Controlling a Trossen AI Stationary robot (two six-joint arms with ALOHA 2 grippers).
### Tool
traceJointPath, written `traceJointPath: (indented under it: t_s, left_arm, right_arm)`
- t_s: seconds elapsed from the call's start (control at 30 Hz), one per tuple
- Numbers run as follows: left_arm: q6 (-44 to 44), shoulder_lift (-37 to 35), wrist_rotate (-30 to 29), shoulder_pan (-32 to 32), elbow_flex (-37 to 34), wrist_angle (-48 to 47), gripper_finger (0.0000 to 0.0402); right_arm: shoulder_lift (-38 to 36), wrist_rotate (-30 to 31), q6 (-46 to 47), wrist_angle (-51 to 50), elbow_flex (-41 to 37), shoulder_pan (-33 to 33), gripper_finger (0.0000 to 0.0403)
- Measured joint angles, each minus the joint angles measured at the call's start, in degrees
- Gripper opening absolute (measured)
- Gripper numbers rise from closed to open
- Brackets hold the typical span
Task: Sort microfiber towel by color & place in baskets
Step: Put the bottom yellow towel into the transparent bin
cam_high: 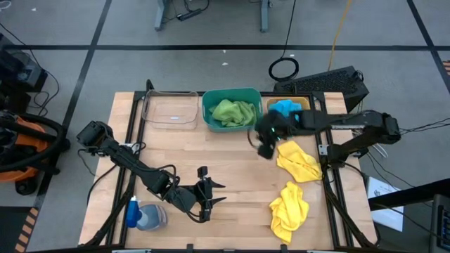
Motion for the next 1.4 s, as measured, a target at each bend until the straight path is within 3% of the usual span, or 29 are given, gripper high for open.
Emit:
traceJointPath:
  t_s: [0.3, 0.57, 0.77, 1.17, 1.4]
  left_arm:
    - [-1.16, 0.0, 0.02, 0.0, 0.0, 0.52, 0.0185]
    - [-1.18, 0.0, 0.02, 0.04, 0.0, 0.61, 0.0185]
    - [-1.38, 0.0, 0.02, 0.04, 0.0, 0.61, 0.0185]
    - [-1.4, 0.0, 0.02, 0.04, 0.0, 0.67, 0.0185]
    - [-1.49, 0.0, 0.02, 0.04, 0.0, 0.71, 0.0185]
  right_arm:
    - [-1.88, 3.21, 18.48, -17.52, 0.0, 19.82, 0.0043]
    - [-1.8, 4.61, 29.8, -19.06, -0.02, 35.47, 0.0043]
    - [1.57, 4.36, 41.03, -19.08, -0.02, 42.88, 0.0053]
    - [12.65, 0.61, 57.06, -18.84, -0.09, 50.88, 0.0212]
    - [18.51, -0.55, 59.99, -18.57, -0.09, 52.5, 0.0288]
